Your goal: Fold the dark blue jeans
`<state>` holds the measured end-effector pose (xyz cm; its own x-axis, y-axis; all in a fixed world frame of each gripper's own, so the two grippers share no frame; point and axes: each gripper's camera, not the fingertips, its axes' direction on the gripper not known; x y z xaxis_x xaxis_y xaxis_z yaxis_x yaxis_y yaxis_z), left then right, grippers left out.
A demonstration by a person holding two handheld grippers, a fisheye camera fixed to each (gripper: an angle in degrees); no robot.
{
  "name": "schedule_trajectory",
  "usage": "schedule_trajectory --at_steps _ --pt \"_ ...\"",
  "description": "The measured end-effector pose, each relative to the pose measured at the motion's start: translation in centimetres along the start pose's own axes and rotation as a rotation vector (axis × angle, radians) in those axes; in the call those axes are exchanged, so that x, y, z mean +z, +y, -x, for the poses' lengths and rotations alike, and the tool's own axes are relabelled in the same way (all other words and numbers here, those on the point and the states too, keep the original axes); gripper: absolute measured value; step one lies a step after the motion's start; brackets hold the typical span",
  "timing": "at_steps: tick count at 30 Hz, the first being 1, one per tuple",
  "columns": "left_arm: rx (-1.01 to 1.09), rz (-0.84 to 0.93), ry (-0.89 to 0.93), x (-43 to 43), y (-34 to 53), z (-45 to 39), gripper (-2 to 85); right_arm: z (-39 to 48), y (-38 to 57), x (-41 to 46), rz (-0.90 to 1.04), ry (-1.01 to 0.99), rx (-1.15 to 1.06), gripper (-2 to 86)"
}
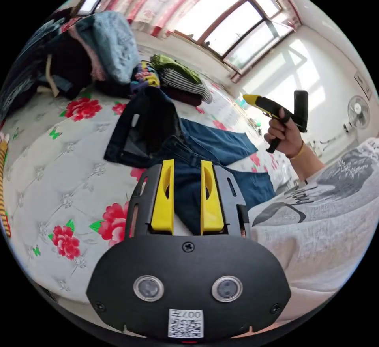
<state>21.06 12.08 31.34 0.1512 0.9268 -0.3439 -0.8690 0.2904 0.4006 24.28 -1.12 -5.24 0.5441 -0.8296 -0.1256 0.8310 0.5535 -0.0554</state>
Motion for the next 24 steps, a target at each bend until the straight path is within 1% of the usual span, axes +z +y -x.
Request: schedule_trajectory --at_steps 2,3,5,6,7,9,10,11,12,13,15,17,18,19,20,21,22,23,24 --pt "0.176 0.083 0.056 4.3 -0.9 -6.0 11.2 -1.2 3.2 -3.3 -0.022 0.074 0.072 0.0" --pt "0.211 0.101 0.070 5.4 -1.1 -7.4 11.6 -1.4 4.0 -4.0 -0.027 0.092 0.090 0.0" --pt "0.307 0.196 0.117 10.8 -1.5 -11.7 12.4 -2.2 7.1 -6.8 -0.032 0.136 0.184 -0.1" --pt "0.319 0.228 0.118 12.3 -1.6 -12.5 12.6 -2.2 7.8 -7.4 -0.036 0.139 0.202 -0.1" --pt "0.329 0.303 0.106 15.5 -1.7 -13.6 12.9 -2.2 9.2 -8.6 -0.047 0.148 0.230 -0.2" --pt "0.331 0.449 0.025 20.5 -1.6 -14.3 12.1 -1.8 11.0 -10.3 -0.060 0.182 0.253 -0.2" --pt "0.330 0.550 -0.091 23.7 -1.1 -14.2 10.5 -1.5 11.9 -11.2 -0.064 0.206 0.261 -0.2" --pt "0.350 0.541 -0.203 24.7 -0.8 -14.2 6.8 -1.2 12.7 -12.1 -0.068 0.224 0.269 -0.2" --pt "0.393 0.525 -0.186 24.5 -0.8 -14.5 5.0 -1.0 13.0 -12.6 -0.068 0.230 0.274 -0.2" --pt "0.387 0.551 -0.169 24.6 -1.0 -14.3 2.7 -0.9 13.7 -13.5 -0.068 0.243 0.282 -0.2" --pt "0.339 0.513 -0.120 22.9 -1.2 -13.2 0.6 -0.8 14.7 -14.7 -0.069 0.274 0.298 -0.1" --pt "0.143 0.318 0.007 16.9 -1.1 -9.8 -0.4 -1.3 16.3 -16.1 -0.058 0.303 0.339 0.2" --pt "0.079 0.256 0.031 14.9 -0.8 -8.7 -0.5 -1.4 16.8 -16.4 -0.053 0.306 0.350 0.2" --pt "-0.045 0.115 0.060 10.4 0.4 -6.3 -0.7 -1.8 17.7 -17.0 -0.041 0.314 0.377 0.5" --pt "-0.155 -0.031 0.034 5.5 2.5 -4.0 -0.8 -2.1 18.8 -17.7 -0.027 0.326 0.401 0.8" --pt "-0.210 -0.090 0.001 3.1 3.9 -2.9 -0.8 -2.3 19.4 -18.1 -0.021 0.334 0.412 1.0" --pt "-0.333 -0.173 -0.095 -1.2 7.0 -0.5 -0.9 -2.6 20.8 -18.8 -0.014 0.355 0.435 1.6" --pt "-0.481 -0.223 -0.191 -4.7 10.6 1.9 -0.9 -3.1 22.3 -19.4 -0.010 0.380 0.467 2.3" --pt "-0.559 -0.232 -0.221 -6.1 12.6 3.2 -0.9 -3.5 23.1 -19.8 -0.006 0.390 0.489 2.6"
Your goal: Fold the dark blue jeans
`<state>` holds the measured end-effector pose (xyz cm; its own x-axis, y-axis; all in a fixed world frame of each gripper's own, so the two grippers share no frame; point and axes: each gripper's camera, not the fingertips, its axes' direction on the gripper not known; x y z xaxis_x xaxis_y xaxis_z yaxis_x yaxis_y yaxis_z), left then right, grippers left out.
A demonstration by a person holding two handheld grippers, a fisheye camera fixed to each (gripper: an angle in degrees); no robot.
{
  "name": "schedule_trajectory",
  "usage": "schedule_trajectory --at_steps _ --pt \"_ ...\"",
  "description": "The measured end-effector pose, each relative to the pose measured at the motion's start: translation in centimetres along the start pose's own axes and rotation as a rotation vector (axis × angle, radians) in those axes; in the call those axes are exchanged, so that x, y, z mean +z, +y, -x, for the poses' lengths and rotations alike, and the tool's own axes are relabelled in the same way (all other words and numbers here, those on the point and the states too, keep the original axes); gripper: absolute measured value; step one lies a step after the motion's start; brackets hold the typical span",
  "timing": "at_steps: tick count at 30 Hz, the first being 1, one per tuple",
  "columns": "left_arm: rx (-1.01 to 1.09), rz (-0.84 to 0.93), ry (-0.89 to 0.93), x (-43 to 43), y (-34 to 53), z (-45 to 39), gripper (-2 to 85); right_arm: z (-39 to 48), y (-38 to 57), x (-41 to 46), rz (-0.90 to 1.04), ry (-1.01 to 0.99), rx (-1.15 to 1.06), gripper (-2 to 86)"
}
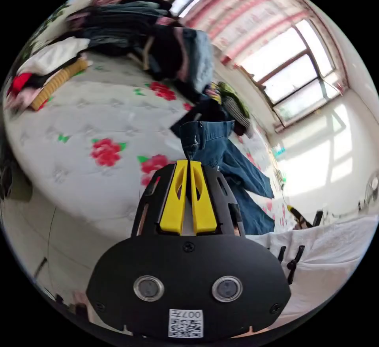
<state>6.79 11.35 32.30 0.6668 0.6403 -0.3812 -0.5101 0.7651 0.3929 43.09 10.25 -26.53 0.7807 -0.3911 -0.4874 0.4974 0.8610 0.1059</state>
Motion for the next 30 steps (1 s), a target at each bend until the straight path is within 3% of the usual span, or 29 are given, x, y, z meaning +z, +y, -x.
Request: schedule_trajectory --at_steps 2,4,12,17,21,24,27,30 --pt "-0.236 0.067 -0.007 -2.0 3.0 7.0 -0.9 -3.6 2.2 -0.3 0.028 0.022 0.121 4.0" --pt "-0.308 0.056 -0.043 -2.4 5.3 8.7 -0.9 -6.7 4.0 -0.7 0.035 0.027 0.237 4.9" --pt "-0.440 -0.008 -0.046 -1.4 8.8 10.4 -0.9 -18.4 13.3 -3.8 0.050 0.207 0.761 9.5" --pt "-0.420 0.016 -0.061 -2.1 8.8 10.5 -0.9 -23.3 21.1 -6.7 -0.085 0.216 1.136 10.0" --pt "-0.409 0.013 -0.041 -2.3 8.1 10.1 -0.9 -25.1 23.1 -6.4 -0.151 0.106 1.209 8.1" --pt "-0.362 -0.005 0.042 -2.4 6.4 8.9 -0.9 -25.9 22.1 -6.0 -0.088 0.104 1.194 4.0" --pt "-0.312 -0.026 0.111 -2.2 4.6 7.4 -0.9 -26.2 19.8 -5.5 0.049 0.190 1.109 1.2" --pt "-0.279 -0.033 0.172 -1.9 3.0 6.0 -1.0 -26.1 17.2 -6.9 -0.037 0.102 0.996 0.2"
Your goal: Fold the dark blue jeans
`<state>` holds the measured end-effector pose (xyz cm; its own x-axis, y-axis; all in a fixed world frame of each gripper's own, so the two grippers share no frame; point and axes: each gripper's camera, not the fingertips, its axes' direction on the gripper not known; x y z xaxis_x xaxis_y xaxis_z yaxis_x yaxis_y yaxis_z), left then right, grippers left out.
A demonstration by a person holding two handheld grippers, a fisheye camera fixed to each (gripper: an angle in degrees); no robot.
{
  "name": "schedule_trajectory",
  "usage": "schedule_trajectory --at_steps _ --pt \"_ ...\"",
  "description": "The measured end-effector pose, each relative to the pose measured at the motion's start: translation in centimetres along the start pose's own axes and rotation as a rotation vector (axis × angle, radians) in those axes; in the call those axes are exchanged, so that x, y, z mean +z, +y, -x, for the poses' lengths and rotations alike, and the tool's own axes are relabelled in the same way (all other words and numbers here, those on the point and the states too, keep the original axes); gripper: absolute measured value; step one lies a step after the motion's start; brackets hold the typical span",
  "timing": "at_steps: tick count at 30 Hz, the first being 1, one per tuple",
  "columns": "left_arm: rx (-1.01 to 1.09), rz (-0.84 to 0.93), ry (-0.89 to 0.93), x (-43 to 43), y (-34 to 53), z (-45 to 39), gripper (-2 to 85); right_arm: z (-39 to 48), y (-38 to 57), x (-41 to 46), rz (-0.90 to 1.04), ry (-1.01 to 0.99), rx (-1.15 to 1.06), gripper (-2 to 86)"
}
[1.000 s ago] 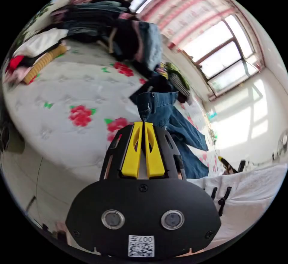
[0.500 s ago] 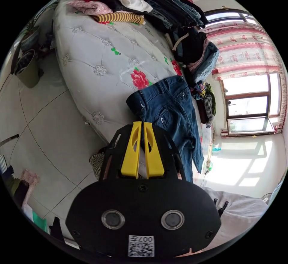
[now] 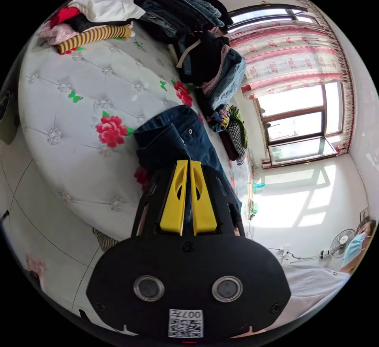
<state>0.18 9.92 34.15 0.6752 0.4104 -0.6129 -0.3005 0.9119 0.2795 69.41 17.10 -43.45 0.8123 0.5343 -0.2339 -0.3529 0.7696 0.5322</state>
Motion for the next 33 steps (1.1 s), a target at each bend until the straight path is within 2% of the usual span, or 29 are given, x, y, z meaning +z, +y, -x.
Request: schedule_trajectory --at_steps 2,5,8,12,16,20,23,27,30,31,33 --pt "0.060 0.003 0.043 0.0 -1.2 -2.1 -1.0 2.7 -1.6 -3.0 -0.089 -0.202 -0.073 0.0" --pt "0.193 -0.027 0.103 -1.5 -2.5 -5.9 -1.0 8.1 -3.4 -8.7 -0.187 -0.358 -0.260 -0.1" --pt "0.319 -0.080 0.146 -4.7 -2.4 -8.9 -0.9 11.9 -3.1 -16.3 -0.364 -0.461 -0.477 -0.2" --pt "0.413 -0.097 0.130 -7.5 -0.2 -8.6 -1.0 11.4 -2.4 -21.5 -0.489 -0.492 -0.561 -0.2" --pt "0.312 0.021 0.030 -6.6 3.8 -3.3 -1.0 6.6 -2.4 -18.5 -0.394 -0.439 -0.433 -0.2" --pt "0.165 0.173 -0.185 -3.0 7.4 3.3 -1.0 0.5 -2.0 -9.8 -0.188 -0.209 -0.185 -0.1" --pt "0.042 0.220 -0.251 -2.6 8.5 6.3 -1.0 -2.5 -1.1 -5.7 -0.061 -0.076 -0.056 0.1" --pt "0.056 0.229 -0.280 -3.2 8.7 6.1 -0.9 -3.3 -0.4 -4.7 -0.028 0.034 -0.025 1.0" --pt "0.082 0.284 -0.338 -3.1 8.7 5.9 -0.9 -3.7 -0.4 -6.4 -0.112 0.180 -0.002 2.3" --pt "0.079 0.259 -0.361 -3.8 8.8 6.0 -0.8 -3.8 -0.5 -7.3 -0.143 0.230 0.010 2.9" --pt "0.066 0.204 -0.358 -5.3 9.0 6.2 -0.5 -3.5 -0.7 -8.3 -0.164 0.204 -0.003 3.5"
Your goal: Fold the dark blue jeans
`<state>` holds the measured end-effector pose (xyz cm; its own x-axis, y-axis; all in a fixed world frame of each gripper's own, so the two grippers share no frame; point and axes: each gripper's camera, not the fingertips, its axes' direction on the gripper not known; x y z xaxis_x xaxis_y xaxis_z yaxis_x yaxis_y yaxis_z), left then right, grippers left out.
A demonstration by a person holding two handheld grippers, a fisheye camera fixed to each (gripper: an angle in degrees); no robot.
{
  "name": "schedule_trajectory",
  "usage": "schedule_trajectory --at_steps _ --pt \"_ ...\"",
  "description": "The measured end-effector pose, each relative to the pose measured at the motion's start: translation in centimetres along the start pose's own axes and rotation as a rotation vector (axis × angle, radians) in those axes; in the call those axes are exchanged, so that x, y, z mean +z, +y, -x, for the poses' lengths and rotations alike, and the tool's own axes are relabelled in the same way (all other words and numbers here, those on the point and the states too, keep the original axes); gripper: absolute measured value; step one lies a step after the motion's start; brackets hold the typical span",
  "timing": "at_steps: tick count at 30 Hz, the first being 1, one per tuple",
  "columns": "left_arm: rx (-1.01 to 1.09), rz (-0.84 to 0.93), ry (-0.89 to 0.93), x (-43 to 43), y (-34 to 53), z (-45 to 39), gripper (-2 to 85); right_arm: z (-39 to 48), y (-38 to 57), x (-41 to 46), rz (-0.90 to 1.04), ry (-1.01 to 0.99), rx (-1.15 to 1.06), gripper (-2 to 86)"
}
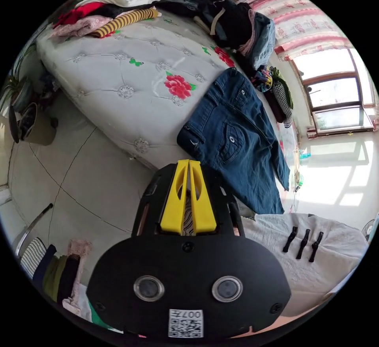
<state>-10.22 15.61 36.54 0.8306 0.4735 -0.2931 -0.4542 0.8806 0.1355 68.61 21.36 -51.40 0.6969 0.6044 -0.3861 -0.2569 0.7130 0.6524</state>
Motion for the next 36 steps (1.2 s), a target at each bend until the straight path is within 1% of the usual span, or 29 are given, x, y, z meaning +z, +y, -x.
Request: schedule_trajectory --at_steps 2,6,9,11,15,17,19,24,29,31,33,34,35,36 --pt "0.020 -0.076 -0.020 -2.0 0.2 -0.5 0.5 1.8 -0.2 -0.9 -0.029 -0.074 -0.075 4.1" --pt "0.121 -0.087 -0.095 -2.4 -2.4 -3.7 4.3 7.6 -0.4 0.3 -0.006 -0.137 -0.239 4.7" --pt "0.225 -0.082 -0.080 -1.0 -7.3 -8.0 7.4 14.6 -1.0 2.6 0.058 -0.186 -0.394 4.8" --pt "0.302 -0.081 -0.056 0.7 -11.9 -12.0 9.4 20.9 -1.5 4.0 0.085 -0.212 -0.528 4.9" --pt "0.421 -0.024 -0.083 4.4 -19.0 -18.2 10.8 30.3 -2.5 5.8 0.096 -0.202 -0.723 5.3" --pt "0.493 0.027 -0.130 7.3 -23.1 -21.9 11.1 36.1 -3.2 7.4 0.093 -0.139 -0.841 5.9" --pt "0.531 0.067 -0.165 9.7 -25.8 -24.3 11.5 39.8 -4.0 9.1 0.103 -0.083 -0.894 6.6" --pt "0.631 0.180 -0.266 17.0 -31.6 -28.8 13.1 46.9 -7.1 14.6 0.135 0.038 -0.945 8.1" --pt "0.731 0.346 -0.416 25.2 -34.3 -30.4 15.4 50.3 -10.8 20.9 0.212 0.174 -0.883 8.9" --pt "0.796 0.303 -0.416 25.4 -34.0 -30.7 14.6 50.5 -11.4 22.2 0.261 0.165 -0.852 8.4" --pt "0.767 0.285 -0.402 24.9 -34.4 -30.0 12.9 50.1 -12.0 22.3 0.259 0.119 -0.813 7.3" --pt "0.754 0.278 -0.369 24.5 -34.5 -29.5 5.2 50.1 -12.2 22.4 0.280 0.131 -0.820 5.5" --pt "0.728 0.317 -0.279 24.4 -34.7 -29.1 0.9 50.3 -12.2 22.3 0.297 0.149 -0.844 2.7" --pt "0.695 0.314 -0.276 24.3 -34.8 -28.9 0.4 50.3 -12.1 22.2 0.310 0.157 -0.854 2.2"
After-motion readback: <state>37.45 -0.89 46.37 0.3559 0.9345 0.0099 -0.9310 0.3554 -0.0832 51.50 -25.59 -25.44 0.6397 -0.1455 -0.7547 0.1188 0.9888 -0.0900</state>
